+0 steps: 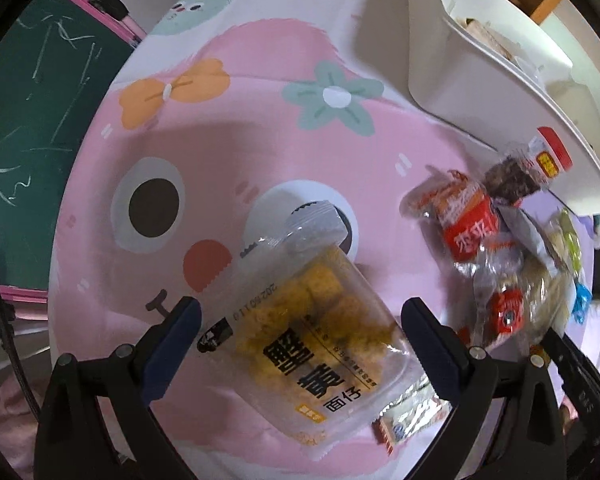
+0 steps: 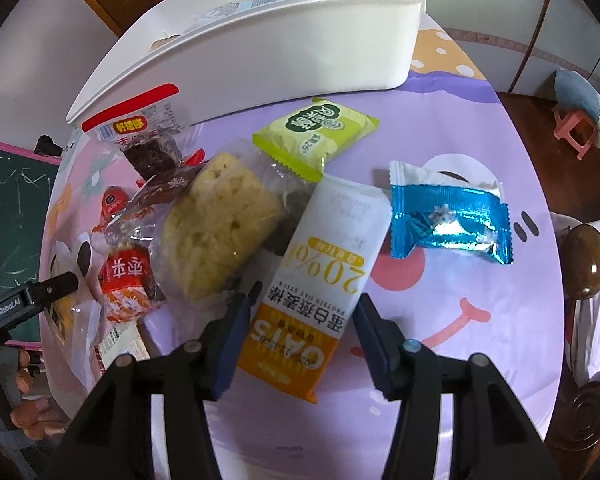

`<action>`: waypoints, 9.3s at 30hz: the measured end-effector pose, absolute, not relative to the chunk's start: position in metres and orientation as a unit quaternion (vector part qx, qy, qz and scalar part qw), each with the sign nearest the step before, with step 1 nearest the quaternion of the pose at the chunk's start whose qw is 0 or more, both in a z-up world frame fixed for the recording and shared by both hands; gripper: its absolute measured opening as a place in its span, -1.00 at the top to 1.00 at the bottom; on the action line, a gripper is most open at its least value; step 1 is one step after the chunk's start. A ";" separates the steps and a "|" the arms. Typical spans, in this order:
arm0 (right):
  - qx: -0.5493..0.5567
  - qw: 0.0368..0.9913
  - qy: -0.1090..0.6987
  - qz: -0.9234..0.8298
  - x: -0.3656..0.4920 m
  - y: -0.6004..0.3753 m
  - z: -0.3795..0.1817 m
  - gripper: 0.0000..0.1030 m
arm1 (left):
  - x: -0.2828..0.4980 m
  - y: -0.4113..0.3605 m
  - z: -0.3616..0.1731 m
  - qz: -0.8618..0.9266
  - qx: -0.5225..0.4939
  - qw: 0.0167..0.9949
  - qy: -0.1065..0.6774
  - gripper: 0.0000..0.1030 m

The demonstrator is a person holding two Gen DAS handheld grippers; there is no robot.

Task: Organize snacks
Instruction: 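Grasp the white-orange oat bar with right tool while left tool holds yellow cake pack, then lift the cake pack and oat bar and carry both over the white bin, then open both tools to drop the packs into the white bin, then move both tools back over the remaining snacks on the table, then grasp the white LIPO bag with left tool while right tool grasps clear rice-cracker bag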

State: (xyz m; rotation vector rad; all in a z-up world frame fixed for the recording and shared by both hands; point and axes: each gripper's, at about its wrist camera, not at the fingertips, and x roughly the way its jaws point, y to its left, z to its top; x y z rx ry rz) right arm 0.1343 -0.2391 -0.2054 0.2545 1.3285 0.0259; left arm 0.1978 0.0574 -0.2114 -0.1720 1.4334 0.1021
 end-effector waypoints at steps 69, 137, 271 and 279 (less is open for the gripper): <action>0.118 0.860 0.478 0.130 0.110 -0.247 -0.075 1.00 | 0.151 -0.012 -0.106 -0.037 -0.004 0.840 0.542 -0.56; 0.025 0.926 0.367 0.089 0.198 -0.236 0.034 0.23 | 0.225 -0.071 0.036 -0.061 0.090 0.919 0.378 -0.57; 0.066 0.798 0.595 0.066 0.117 -0.180 -0.209 -0.11 | 0.092 -0.020 -0.215 -0.123 0.018 0.817 0.563 -0.04; 0.070 0.805 0.582 0.095 0.107 -0.179 -0.198 -0.11 | 0.102 -0.005 -0.215 -0.132 -0.042 0.812 0.567 0.12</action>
